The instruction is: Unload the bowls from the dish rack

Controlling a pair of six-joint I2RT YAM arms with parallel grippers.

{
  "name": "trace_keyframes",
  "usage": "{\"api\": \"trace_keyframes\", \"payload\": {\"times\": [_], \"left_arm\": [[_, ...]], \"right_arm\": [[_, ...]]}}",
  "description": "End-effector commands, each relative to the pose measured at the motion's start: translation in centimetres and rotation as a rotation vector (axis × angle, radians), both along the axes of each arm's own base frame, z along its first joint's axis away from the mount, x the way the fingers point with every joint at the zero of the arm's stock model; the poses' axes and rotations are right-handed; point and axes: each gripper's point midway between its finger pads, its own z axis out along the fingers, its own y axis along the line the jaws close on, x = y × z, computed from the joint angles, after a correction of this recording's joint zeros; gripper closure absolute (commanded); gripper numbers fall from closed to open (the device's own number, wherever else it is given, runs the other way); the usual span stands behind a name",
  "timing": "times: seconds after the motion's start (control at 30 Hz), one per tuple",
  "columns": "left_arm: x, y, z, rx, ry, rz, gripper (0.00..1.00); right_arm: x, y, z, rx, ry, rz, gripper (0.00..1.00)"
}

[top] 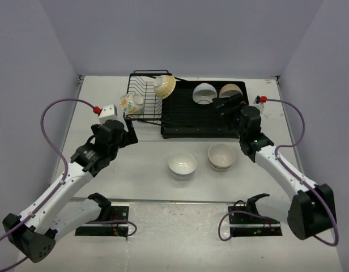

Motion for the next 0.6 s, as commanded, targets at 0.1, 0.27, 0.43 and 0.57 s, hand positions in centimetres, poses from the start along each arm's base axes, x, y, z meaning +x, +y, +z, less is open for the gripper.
{"api": "trace_keyframes", "payload": {"times": [0.1, 0.27, 0.43, 0.57], "left_arm": [[-1.1, 1.5, 4.0, 0.073, -0.037, -0.103, 0.00], [-1.6, 3.2, 3.4, 0.127, -0.096, -0.076, 0.00], [-1.7, 3.1, 3.5, 0.097, -0.144, -0.084, 0.00], [-1.8, 2.1, 3.2, 0.078, -0.147, -0.139, 0.00]], "right_arm": [[6.4, 1.3, 0.9, 0.450, 0.008, -0.145, 0.05], [10.6, 1.2, -3.2, 0.579, 0.104, -0.290, 0.16], [14.1, 1.6, -2.9, 0.576, 0.063, -0.315, 0.20], [16.1, 2.3, -3.9, 0.566, 0.060, -0.314, 0.22]]}}
